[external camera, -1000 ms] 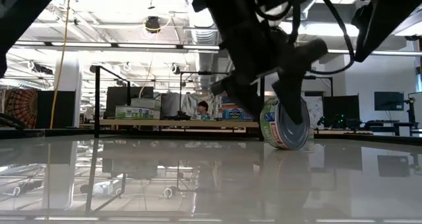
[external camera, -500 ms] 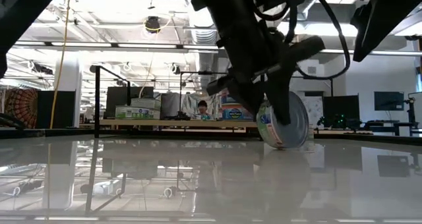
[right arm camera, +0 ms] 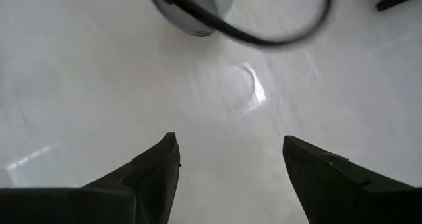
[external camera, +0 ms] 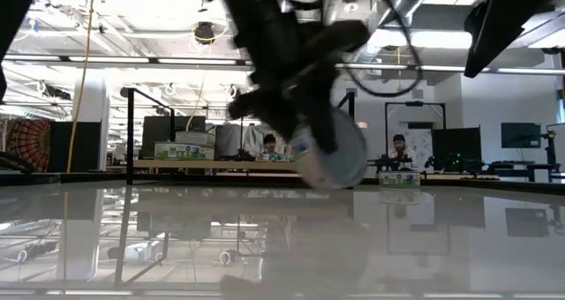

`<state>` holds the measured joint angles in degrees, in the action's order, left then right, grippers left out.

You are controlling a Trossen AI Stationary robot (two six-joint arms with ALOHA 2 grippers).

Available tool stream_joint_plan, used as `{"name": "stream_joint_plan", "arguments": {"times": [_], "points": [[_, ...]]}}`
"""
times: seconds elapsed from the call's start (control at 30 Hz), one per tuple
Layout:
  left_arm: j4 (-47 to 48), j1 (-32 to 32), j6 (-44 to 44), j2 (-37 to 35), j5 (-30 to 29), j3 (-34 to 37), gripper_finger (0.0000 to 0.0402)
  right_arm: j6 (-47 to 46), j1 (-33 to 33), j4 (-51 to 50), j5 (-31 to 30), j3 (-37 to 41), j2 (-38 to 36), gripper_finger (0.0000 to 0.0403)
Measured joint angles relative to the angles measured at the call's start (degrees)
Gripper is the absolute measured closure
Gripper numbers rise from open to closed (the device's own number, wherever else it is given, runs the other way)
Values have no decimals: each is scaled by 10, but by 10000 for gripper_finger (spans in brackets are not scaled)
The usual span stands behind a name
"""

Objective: Stack canned seafood by type on shelf
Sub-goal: Stack the green tuna can on top of the green tuna can on the shelf

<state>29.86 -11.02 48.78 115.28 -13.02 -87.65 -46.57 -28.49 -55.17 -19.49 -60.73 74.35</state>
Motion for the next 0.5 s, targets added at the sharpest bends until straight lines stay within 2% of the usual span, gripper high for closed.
{"name": "stream_joint_plan", "arguments": {"times": [0.17,0.27,0.37,0.5], "points": [[-236,-23,76,-125,-13,209,276,1,0,20,0,0,0,111],[-347,-33,107,-187,-40,306,276,1,0,22,0,0,0,111],[-390,-41,126,-240,-70,363,276,1,0,22,0,0,0,111],[-381,-49,125,-288,-83,401,276,19,9,26,-1,0,0,111]]}}
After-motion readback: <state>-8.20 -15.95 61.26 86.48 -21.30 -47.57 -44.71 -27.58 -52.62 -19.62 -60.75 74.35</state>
